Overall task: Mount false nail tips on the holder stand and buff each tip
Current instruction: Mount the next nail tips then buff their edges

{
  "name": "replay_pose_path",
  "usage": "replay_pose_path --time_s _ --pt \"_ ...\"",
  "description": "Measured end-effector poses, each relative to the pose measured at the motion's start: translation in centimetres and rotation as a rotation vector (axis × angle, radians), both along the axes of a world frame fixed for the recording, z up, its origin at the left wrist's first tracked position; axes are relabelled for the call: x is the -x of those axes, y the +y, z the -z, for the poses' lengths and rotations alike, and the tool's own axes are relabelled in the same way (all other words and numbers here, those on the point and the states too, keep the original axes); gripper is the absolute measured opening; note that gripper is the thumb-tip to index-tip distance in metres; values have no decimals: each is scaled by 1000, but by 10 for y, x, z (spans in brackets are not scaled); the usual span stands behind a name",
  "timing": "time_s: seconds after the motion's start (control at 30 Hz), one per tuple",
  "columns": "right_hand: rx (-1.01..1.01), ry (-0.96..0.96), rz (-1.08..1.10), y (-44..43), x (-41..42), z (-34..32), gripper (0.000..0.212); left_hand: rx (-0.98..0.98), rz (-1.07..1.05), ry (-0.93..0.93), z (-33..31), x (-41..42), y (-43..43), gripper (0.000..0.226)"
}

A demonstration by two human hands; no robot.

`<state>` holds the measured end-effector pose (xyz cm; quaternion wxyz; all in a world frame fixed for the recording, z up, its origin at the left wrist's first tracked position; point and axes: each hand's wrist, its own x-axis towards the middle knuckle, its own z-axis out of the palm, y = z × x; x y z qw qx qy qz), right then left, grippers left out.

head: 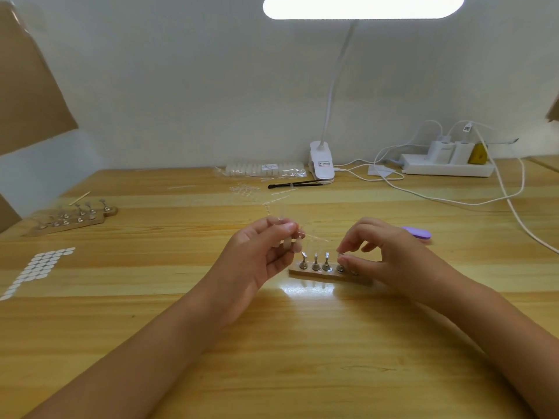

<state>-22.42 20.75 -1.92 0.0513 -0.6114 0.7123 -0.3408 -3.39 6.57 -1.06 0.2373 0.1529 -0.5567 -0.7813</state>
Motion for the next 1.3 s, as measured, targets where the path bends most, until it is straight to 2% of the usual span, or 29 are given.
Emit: replay_pose_path --time_s 0.07,0.13,0.27,0.4,0.53,0.6,0.63,0.73,0.77,0.8,0.83,0.93,0.97,1.03,1.1,1.17,1.23,1.3 --pt "5 -5 3 1 -4 -5 23 60 -59 -48 1 0 2 20" --pt "81 -101 25 3 -8 -12 33 114 -81 -77 1 0 4 21" --pt "209 -345 41 6 -18 -22 26 233 -78 -124 2 -1 9 14" --pt "193 -369 -16 2 -35 -20 28 302 -46 -137 2 -1 14 7" --pt "226 -268 -12 -3 -39 -13 11 333 -41 -156 1 -2 17 15" --pt "262 -211 6 -2 -40 -12 12 325 -37 -162 1 -2 18 19" --pt "289 -128 25 -2 -40 -12 14 298 -33 -159 1 -1 18 23" --pt "393 426 73 -2 -44 -11 15 146 -28 -133 2 0 19 27" --pt "409 527 61 -2 -45 -10 16 99 -26 -118 2 0 19 23" --pt "411 506 44 -3 -47 -9 16 76 -27 -104 2 0 18 19" --pt "398 368 30 -3 -50 -11 16 86 -35 -89 2 0 17 16" --pt "249 -391 -4 -2 -50 -21 14 275 -91 -38 -2 -2 17 15" --pt "173 -583 -24 -1 -47 -23 17 350 -97 -21 -3 -3 18 17" --pt "74 -760 -41 1 -37 -25 19 434 -59 7 -5 -5 20 17" --pt "80 -799 -54 4 -33 -28 19 391 19 22 -6 -6 20 12" --pt "112 -730 -52 5 -31 -29 22 229 106 40 -8 -6 20 8" --pt "167 -519 -14 5 -34 -28 22 105 179 41 -10 -6 19 8" --pt "269 -314 19 3 -37 -25 11 39 229 13 -10 -5 18 16"
